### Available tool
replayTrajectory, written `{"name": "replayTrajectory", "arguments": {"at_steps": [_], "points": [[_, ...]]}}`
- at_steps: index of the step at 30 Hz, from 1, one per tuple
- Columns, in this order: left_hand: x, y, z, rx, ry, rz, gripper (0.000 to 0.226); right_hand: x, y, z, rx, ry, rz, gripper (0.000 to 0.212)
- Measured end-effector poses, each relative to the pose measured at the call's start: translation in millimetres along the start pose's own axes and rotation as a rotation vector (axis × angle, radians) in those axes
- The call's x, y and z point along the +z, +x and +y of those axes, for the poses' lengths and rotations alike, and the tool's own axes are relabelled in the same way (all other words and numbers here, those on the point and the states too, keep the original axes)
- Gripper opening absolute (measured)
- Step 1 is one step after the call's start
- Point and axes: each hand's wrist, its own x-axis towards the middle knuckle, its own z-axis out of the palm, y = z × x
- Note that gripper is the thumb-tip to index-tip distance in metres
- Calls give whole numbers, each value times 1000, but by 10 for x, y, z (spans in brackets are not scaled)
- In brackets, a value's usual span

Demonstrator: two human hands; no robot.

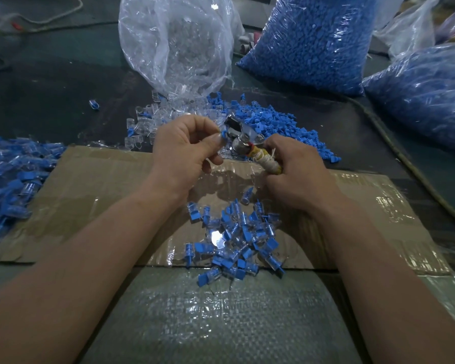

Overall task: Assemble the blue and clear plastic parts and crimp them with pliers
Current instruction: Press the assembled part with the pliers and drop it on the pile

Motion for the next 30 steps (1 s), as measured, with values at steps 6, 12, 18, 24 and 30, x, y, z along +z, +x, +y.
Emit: {"name": "replayTrajectory", "arguments": {"at_steps": [6,12,18,24,30], "points": [[1,-6,10,24,54,13,20,-4,3,-13,-3,31,20,21],[5,-9,5,36,95,24,21,0,10,-23,4,40,13,17],[-2,0,-27,57,117,31,22,-4,10,-32,11,52,6,16],[-2,9,-47,79,113,38,23,19,8,-41,12,33,24,16],[-3,13,-49,56,109,43,21,74,18,13,7,-12,48,20]]}}
